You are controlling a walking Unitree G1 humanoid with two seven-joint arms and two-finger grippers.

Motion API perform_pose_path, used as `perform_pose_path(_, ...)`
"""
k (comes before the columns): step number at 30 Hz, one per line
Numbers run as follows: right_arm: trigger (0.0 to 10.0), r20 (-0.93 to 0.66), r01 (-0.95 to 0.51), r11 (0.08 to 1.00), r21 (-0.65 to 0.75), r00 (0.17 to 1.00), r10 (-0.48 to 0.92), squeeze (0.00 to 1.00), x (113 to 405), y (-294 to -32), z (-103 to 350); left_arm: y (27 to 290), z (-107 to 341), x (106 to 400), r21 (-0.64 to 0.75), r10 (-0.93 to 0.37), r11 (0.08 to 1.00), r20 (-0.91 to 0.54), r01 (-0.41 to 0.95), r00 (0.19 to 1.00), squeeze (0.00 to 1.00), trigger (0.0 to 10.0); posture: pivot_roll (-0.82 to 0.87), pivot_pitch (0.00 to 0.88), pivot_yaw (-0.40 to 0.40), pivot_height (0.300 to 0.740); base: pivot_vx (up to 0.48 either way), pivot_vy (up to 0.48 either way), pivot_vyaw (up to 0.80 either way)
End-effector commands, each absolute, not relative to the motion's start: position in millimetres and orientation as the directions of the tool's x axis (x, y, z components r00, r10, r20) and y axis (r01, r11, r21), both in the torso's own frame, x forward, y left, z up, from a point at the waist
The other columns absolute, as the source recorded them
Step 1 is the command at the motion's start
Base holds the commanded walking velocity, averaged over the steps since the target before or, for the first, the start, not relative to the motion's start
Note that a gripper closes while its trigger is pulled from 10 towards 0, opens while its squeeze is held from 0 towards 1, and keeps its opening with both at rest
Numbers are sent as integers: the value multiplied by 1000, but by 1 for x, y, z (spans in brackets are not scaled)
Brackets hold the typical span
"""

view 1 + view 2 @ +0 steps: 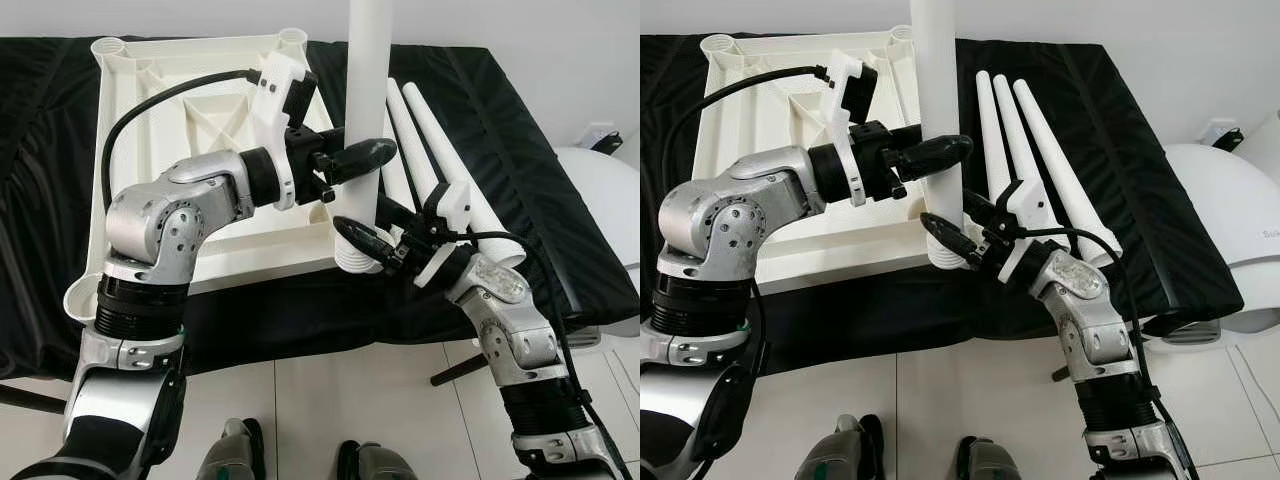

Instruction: Building children table

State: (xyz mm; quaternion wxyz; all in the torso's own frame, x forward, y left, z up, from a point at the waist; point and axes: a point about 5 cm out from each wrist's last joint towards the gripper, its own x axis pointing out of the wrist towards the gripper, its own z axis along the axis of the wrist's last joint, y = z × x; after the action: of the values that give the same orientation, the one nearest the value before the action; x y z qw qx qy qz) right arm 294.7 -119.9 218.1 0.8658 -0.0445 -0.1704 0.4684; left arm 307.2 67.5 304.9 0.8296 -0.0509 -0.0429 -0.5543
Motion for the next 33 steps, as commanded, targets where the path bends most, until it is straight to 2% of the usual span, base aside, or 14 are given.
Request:
perform_pose_path(1, 10000, 245, -805, 555, -210, 506, 827, 882, 296, -123, 216, 62, 309, 300, -17, -934, 330, 137, 944, 329, 0, 10000, -7, 194, -27, 740, 0, 0, 0)
perform_pose_path(2, 10000, 256, -820, 544, -176, 496, 830, 1000, 297, -125, 218, 60, 311, 297, -15, -941, 309, 143, 951, 308, 0, 10000, -8, 192, -28, 740, 0, 0, 0)
perform_pose_path(11, 10000, 270, -827, 541, -153, 492, 828, 1000, 304, -134, 230, 58, 312, 289, -6, -952, 269, 147, 963, 267, 0, 10000, -11, 185, -30, 740, 0, 0, 0)
perform_pose_path(12, 10000, 263, -834, 531, -149, 485, 834, 82, 306, -136, 232, 58, 312, 288, -5, -953, 271, 142, 963, 269, 0, 10000, -10, 183, -30, 740, 0, 0, 0)
perform_pose_path(13, 10000, 263, -834, 531, -149, 485, 834, 82, 306, -136, 232, 58, 312, 288, -5, -953, 271, 142, 963, 269, 0, 10000, -10, 183, -30, 740, 0, 0, 0)
perform_pose_path(14, 10000, 251, -849, 510, -137, 469, 847, 0, 307, -138, 233, 58, 311, 287, -4, -954, 267, 139, 964, 265, 0, 10000, -9, 180, -32, 740, 0, 0, 0)
perform_pose_path(25, 10000, 131, -953, 297, -67, 286, 949, 0, 304, -148, 238, 56, 297, 277, 44, -973, 224, 72, 973, 221, 0, 10000, -6, 173, -39, 740, 0, 0, 0)
perform_pose_path(33, 10000, 95, -975, 221, -40, 216, 972, 0, 300, -149, 239, 57, 296, 279, 39, -970, 238, 64, 971, 235, 0, 10000, -3, 181, -41, 740, 0, 0, 0)
